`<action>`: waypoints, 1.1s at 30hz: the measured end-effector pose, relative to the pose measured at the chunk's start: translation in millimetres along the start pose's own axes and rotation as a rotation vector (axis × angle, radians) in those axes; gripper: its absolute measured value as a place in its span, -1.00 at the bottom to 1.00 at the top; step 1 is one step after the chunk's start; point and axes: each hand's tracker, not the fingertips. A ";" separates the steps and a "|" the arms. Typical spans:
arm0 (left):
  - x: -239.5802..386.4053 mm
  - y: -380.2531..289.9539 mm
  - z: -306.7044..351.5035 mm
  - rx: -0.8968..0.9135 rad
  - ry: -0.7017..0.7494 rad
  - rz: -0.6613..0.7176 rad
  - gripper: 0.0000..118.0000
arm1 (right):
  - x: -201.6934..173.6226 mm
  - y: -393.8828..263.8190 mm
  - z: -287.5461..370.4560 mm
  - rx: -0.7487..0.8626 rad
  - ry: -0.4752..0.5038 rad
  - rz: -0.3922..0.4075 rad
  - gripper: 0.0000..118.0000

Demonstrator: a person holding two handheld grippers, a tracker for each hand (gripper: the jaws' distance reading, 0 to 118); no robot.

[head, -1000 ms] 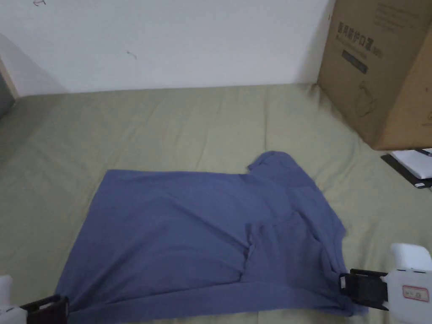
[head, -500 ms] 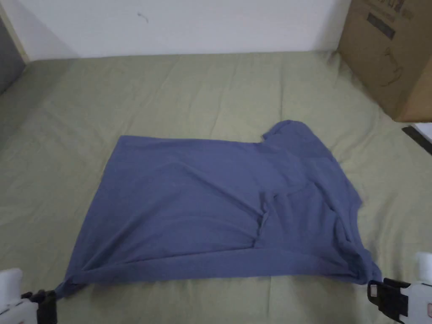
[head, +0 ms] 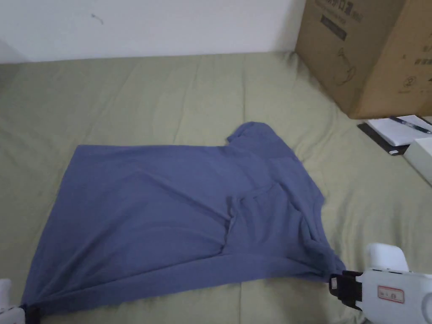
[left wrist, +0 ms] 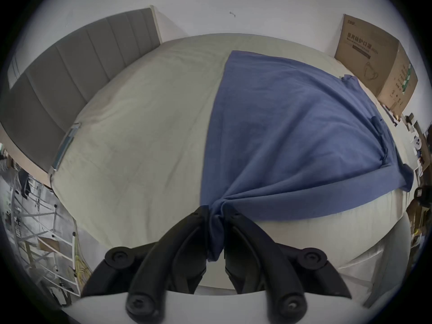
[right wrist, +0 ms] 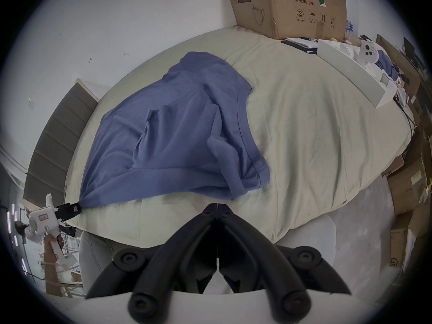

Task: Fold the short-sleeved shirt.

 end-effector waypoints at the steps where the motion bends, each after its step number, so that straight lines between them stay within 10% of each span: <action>1: 2.1 0.1 3.8 0.007 0.007 -0.004 -0.87 | -0.3 3.2 -0.8 0.006 -0.013 0.016 -0.82; 3: 2.5 1.7 9.1 0.017 0.015 -0.027 -0.88 | -3.6 12.3 -4.3 -0.013 -0.050 0.094 0.50; 4: 1.4 3.5 10.2 0.015 0.016 -0.026 -0.88 | -5.3 16.6 -7.0 -0.010 -0.068 0.125 0.78; 9: -1.9 8.2 13.7 0.007 0.000 -0.018 -0.88 | -8.3 45.7 -23.5 0.036 -0.090 0.161 0.59; 10: -1.7 8.5 11.5 0.004 0.000 -0.014 -0.88 | -6.0 50.1 -31.2 0.040 -0.072 0.160 0.36; 12: -1.9 8.7 9.6 -0.001 0.002 -0.008 -0.88 | -4.3 53.5 -51.3 -0.021 -0.092 0.162 -0.95; 33: 25.6 179.7 -19.1 0.145 0.033 -0.129 -0.88 | 21.2 154.0 -62.2 0.106 -0.086 -0.028 -0.96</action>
